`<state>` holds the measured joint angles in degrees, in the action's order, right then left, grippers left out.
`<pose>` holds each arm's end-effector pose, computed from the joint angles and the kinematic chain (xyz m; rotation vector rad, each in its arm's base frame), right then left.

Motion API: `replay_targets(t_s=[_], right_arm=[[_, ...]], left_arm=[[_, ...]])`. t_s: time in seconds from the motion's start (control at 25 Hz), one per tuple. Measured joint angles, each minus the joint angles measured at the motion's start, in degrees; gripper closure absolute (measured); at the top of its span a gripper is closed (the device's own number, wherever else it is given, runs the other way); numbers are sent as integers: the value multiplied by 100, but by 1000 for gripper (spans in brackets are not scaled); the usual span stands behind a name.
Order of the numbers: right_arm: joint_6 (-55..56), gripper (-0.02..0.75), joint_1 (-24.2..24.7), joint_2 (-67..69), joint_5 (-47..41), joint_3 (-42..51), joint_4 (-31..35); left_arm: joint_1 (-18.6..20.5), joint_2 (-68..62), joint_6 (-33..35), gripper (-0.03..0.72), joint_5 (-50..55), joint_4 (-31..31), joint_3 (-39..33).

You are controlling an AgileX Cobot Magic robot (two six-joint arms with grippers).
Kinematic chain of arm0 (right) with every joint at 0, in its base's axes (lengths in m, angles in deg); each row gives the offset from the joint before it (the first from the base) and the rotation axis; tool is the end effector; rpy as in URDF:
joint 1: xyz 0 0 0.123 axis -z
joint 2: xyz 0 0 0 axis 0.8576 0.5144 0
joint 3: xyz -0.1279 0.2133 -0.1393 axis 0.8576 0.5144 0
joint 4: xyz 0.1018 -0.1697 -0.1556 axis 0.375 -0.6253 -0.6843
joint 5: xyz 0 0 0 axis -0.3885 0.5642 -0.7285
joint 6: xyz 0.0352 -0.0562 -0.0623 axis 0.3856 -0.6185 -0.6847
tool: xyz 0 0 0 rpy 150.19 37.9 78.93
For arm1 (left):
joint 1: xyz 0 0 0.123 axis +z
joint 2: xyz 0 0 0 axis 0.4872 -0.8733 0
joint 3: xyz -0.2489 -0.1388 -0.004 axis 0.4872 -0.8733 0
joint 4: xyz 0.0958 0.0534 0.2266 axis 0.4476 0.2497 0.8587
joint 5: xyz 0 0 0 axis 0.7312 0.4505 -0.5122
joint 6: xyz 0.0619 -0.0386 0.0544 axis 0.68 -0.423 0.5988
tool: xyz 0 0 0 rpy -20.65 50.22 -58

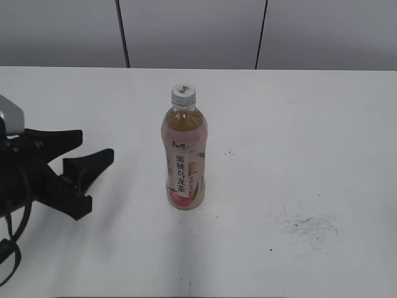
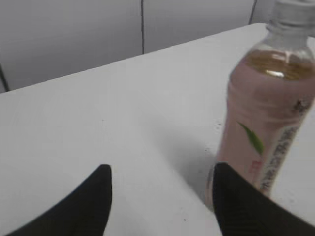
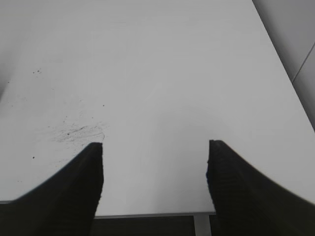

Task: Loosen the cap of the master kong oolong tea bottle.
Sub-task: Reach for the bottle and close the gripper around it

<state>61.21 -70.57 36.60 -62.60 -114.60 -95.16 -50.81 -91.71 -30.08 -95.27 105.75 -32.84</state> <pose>-0.0075 -0.0125 0.2777 -0.0958 2.0588 0.0245 0.1908 -0.0990 0.1646 0.5897 1.7681 -0.4255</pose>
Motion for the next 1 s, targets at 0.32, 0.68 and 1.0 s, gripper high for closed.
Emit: replay_targets(t_s=[0.32, 0.68, 1.0], right_arm=[[0, 237, 0, 0, 0, 0, 0], [0, 237, 0, 0, 0, 0, 0], [0, 237, 0, 0, 0, 0, 0]], left_arm=[[-6, -1726, -35, 104, -1708, 679, 5], [-6, -2718, -146, 95, -1795, 1338, 404], [-197, -2791, -298, 96, -1831, 1565, 902]])
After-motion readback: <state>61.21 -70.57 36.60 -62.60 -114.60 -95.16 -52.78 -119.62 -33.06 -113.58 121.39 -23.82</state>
